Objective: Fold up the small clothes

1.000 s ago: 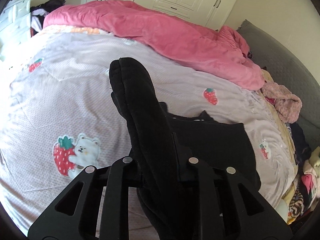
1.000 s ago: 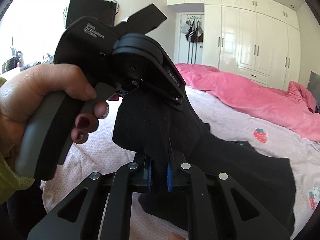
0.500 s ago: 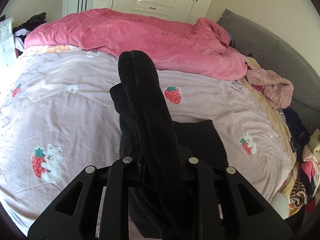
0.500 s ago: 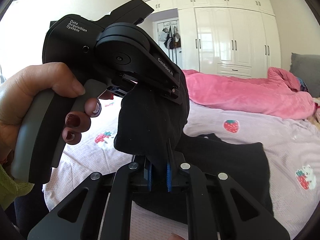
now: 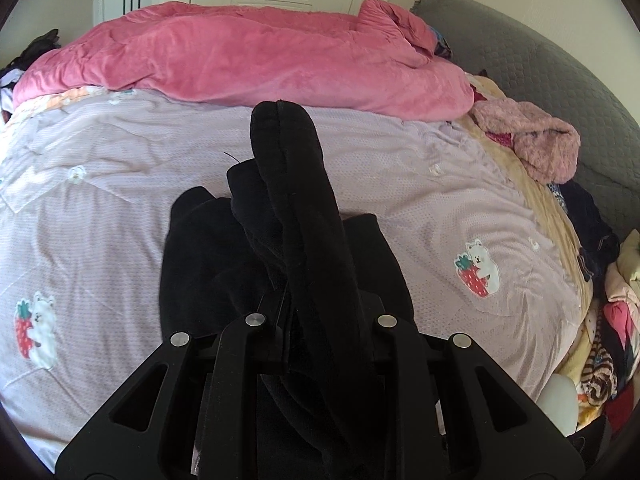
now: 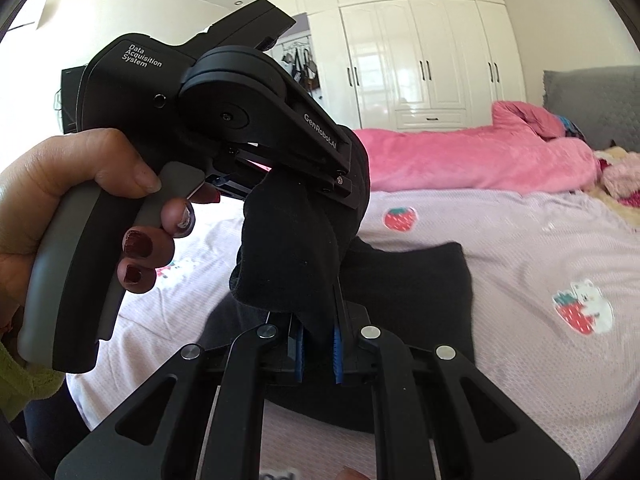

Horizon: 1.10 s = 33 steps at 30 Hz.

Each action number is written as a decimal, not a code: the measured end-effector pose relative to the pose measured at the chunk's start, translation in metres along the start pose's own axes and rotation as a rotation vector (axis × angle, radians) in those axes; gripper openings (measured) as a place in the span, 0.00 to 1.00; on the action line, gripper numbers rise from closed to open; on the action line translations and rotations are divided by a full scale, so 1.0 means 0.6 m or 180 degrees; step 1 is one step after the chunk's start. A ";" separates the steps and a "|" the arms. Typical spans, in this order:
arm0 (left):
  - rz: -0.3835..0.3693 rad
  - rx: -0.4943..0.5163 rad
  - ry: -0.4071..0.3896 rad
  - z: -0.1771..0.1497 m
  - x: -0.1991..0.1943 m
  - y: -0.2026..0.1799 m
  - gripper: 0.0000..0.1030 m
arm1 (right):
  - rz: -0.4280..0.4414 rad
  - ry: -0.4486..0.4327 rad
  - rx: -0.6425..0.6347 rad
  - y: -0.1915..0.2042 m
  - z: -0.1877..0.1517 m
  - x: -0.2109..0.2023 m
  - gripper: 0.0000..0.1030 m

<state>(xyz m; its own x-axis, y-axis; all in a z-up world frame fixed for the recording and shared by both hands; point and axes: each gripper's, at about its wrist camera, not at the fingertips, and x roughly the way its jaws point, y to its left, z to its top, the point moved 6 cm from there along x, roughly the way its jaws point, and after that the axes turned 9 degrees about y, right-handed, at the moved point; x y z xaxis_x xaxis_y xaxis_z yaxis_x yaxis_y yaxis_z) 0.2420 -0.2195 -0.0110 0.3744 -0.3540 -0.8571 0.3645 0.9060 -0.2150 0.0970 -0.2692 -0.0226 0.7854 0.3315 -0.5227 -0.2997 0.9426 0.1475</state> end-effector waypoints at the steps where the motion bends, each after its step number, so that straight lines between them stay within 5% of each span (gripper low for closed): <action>1: 0.0000 0.0010 0.0013 0.000 0.005 -0.004 0.12 | -0.0007 0.0010 0.0017 -0.005 -0.003 -0.001 0.09; 5: 0.0008 0.0057 0.0090 -0.006 0.035 -0.024 0.19 | -0.0030 0.0095 0.0117 -0.023 -0.022 0.002 0.09; 9: -0.0295 0.0011 0.0008 -0.014 0.039 -0.035 0.63 | 0.0005 0.0287 0.0358 -0.047 -0.046 0.019 0.10; 12: -0.0344 0.0017 -0.0168 -0.019 0.014 -0.034 0.64 | 0.0039 0.0434 0.0605 -0.074 -0.063 0.030 0.14; 15: -0.0131 -0.0050 -0.0297 -0.030 -0.006 0.001 0.63 | 0.0219 0.0581 0.0971 -0.101 -0.081 0.032 0.26; 19: 0.0062 -0.0222 -0.0266 -0.057 -0.007 0.057 0.62 | 0.0415 0.0647 0.1167 -0.114 -0.087 0.008 0.33; 22: 0.0179 -0.0259 -0.0194 -0.088 0.004 0.091 0.62 | 0.0367 0.0547 0.1214 -0.124 -0.078 -0.026 0.58; 26: 0.0284 -0.0199 -0.0038 -0.127 0.037 0.110 0.62 | 0.0252 0.0388 0.1269 -0.163 -0.034 -0.049 0.66; 33: 0.0408 -0.0117 -0.0142 -0.142 0.035 0.109 0.62 | 0.0062 0.0961 0.1100 -0.194 0.047 0.091 0.66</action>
<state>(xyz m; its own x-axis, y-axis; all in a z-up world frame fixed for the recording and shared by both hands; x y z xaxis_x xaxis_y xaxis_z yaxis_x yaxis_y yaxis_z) 0.2010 -0.1478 -0.0830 0.4538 -0.2441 -0.8570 0.2801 0.9521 -0.1229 0.1901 -0.3594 -0.0449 0.5732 0.3710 -0.7306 -0.0745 0.9115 0.4044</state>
